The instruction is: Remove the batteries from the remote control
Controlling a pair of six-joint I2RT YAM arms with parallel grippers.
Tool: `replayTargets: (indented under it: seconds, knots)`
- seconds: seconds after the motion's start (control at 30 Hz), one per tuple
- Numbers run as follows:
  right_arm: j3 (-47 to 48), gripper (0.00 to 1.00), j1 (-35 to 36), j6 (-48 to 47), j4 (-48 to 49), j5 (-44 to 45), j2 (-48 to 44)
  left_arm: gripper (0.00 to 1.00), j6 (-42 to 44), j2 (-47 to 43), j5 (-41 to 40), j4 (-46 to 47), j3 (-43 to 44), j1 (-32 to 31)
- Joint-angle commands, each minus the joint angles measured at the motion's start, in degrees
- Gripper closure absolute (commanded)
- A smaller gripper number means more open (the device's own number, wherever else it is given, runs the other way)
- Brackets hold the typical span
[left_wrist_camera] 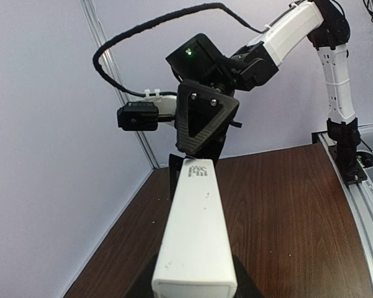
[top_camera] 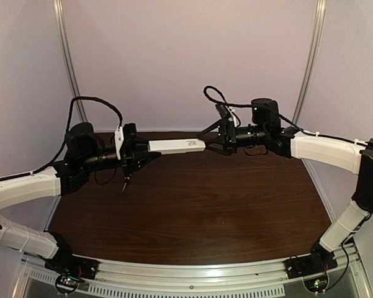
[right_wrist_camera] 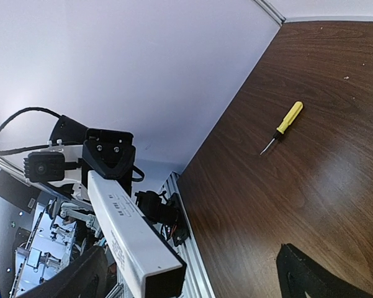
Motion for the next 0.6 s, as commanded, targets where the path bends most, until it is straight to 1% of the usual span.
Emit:
replayTargets:
  seconds: [0.0, 0.33, 0.5, 0.57]
  knots:
    - [2.7, 0.06, 1.9, -0.1, -0.8, 0.1, 0.7, 1.0, -2.1, 0.9, 0.4, 4.4, 0.1, 0.0]
    - [4.2, 0.25, 3.9, -0.1, -0.9, -0.8, 2.4, 1.0, -2.8, 2.0, 0.4, 4.9, 0.3, 0.0]
    - [4.6, 0.32, 4.3, 0.4, -0.1, -1.6, 3.0, 1.0, -2.9, 2.4, 0.1, 5.2, 0.3, 0.0]
    - [4.7, 0.37, 4.4, 0.5, 0.0, -2.0, 3.2, 1.0, -2.9, 2.5, 0.0, 5.2, 0.3, 0.0]
